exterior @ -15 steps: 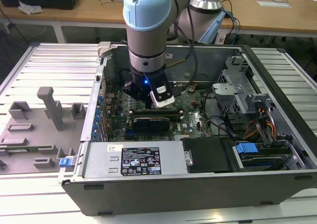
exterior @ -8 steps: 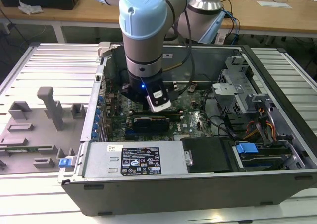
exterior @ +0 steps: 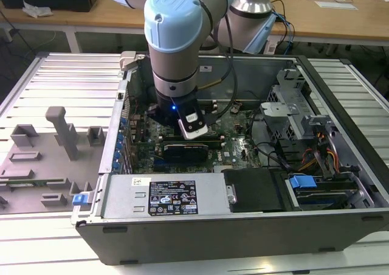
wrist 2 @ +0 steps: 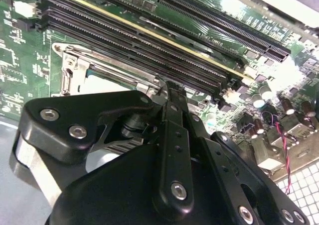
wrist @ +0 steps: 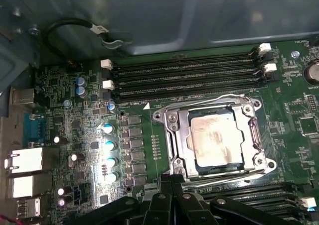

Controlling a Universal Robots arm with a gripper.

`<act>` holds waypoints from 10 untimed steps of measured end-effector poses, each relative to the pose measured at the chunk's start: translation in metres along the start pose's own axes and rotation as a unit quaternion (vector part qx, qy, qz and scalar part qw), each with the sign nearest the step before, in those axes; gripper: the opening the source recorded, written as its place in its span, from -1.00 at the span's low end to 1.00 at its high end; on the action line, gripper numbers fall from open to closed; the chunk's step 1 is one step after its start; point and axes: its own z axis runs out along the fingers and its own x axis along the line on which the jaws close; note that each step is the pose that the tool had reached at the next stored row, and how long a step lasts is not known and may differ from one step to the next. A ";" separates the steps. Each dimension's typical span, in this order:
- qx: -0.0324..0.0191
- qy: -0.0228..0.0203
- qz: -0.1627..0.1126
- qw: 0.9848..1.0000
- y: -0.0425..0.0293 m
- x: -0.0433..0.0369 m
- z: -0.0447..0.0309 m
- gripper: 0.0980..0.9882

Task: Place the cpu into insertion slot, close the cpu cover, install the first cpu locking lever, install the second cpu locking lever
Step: 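Install the second cpu locking lever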

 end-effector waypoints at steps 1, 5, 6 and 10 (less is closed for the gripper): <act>0.000 0.000 0.000 1.000 -0.0001 0.0005 0.0004 -0.98; -0.002 0.000 0.000 1.000 -0.0009 0.0027 0.0021 -0.98; -0.002 0.000 0.000 1.000 -0.0010 0.0032 0.0025 -0.98; -0.004 0.001 -0.001 1.000 -0.0020 0.0044 0.0059 -0.98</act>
